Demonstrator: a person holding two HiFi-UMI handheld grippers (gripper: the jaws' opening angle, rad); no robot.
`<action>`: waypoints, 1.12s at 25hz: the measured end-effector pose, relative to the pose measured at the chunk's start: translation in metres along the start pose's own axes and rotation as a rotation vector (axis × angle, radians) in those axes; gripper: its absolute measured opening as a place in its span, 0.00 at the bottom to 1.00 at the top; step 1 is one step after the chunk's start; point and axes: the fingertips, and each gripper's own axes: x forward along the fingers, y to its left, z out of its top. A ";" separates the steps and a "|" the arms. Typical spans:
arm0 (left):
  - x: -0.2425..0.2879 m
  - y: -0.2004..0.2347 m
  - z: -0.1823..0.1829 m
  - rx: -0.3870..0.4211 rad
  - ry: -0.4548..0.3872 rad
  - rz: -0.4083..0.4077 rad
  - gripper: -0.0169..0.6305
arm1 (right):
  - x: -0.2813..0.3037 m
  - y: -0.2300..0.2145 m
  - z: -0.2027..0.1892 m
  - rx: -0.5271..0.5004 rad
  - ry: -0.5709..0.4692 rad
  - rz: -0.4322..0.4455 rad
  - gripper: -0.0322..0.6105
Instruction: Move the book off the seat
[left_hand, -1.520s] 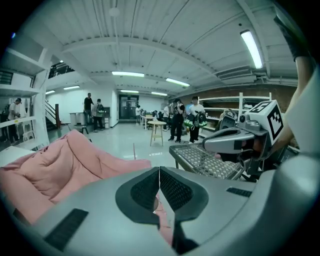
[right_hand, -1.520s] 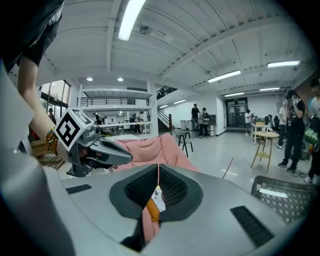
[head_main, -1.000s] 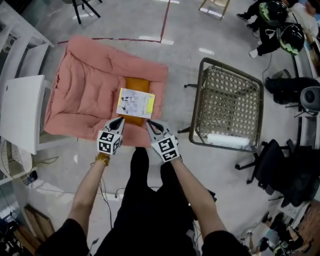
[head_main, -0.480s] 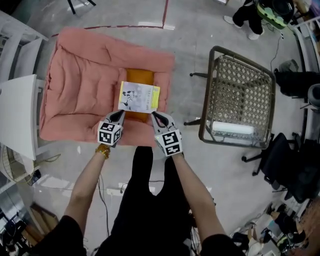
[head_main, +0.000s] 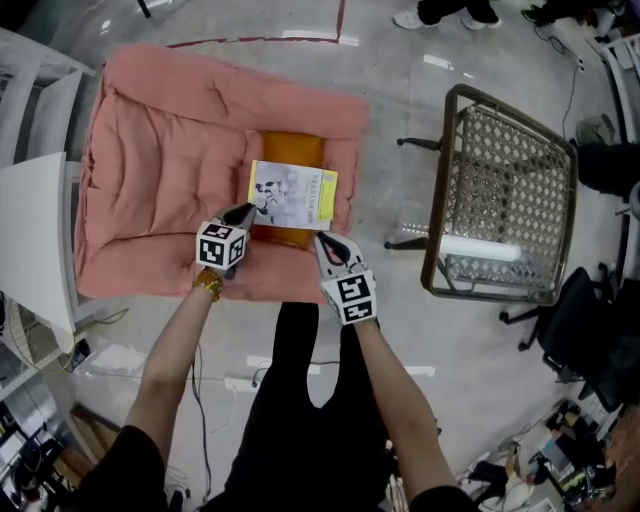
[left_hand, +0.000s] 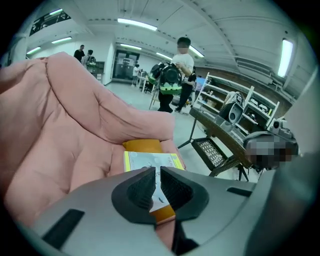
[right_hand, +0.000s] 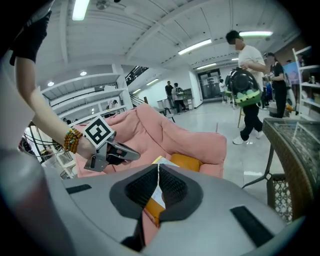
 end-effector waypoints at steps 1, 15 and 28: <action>0.006 0.006 -0.001 -0.006 0.012 -0.004 0.05 | 0.000 0.000 -0.004 0.014 0.001 -0.007 0.07; 0.083 0.081 -0.050 -0.104 0.254 -0.111 0.38 | 0.039 -0.011 -0.040 0.043 0.045 -0.026 0.07; 0.137 0.094 -0.073 -0.171 0.310 -0.274 0.41 | 0.069 0.002 -0.065 0.047 0.072 0.000 0.07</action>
